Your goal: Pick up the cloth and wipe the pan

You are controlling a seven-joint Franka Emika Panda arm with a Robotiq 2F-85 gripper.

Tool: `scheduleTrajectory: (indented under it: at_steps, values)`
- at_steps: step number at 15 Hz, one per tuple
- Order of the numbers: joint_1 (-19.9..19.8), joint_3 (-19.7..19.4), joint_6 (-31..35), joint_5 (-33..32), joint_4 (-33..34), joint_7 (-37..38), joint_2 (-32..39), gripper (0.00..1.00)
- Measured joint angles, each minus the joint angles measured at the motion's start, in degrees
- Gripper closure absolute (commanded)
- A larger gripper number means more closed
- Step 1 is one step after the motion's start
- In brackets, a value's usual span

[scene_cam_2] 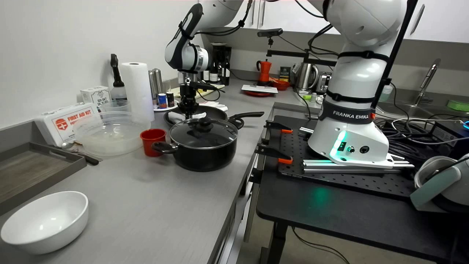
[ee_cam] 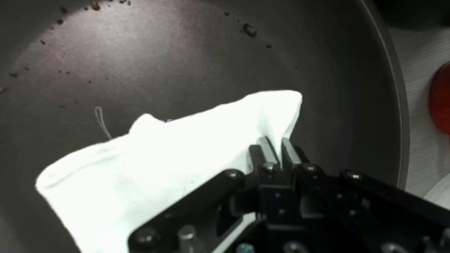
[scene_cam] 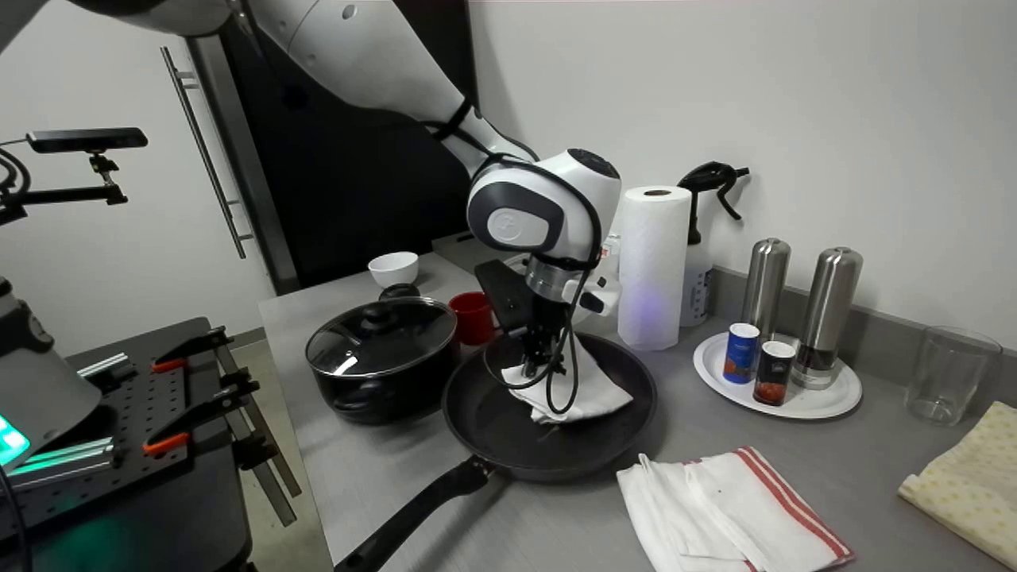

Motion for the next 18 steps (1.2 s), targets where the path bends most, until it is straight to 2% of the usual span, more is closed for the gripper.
scheduleTrajectory:
  at_steps: [9,13,18]
  values:
    - [0.03,1.08,-1.81,0.00,3.38,-0.02,-0.09,0.98]
    - [-0.08,1.45,-3.87,0.02,6.13,-0.03,1.84,0.98]
    - [-0.08,1.44,-2.55,-0.01,9.11,-0.03,5.00,0.98]
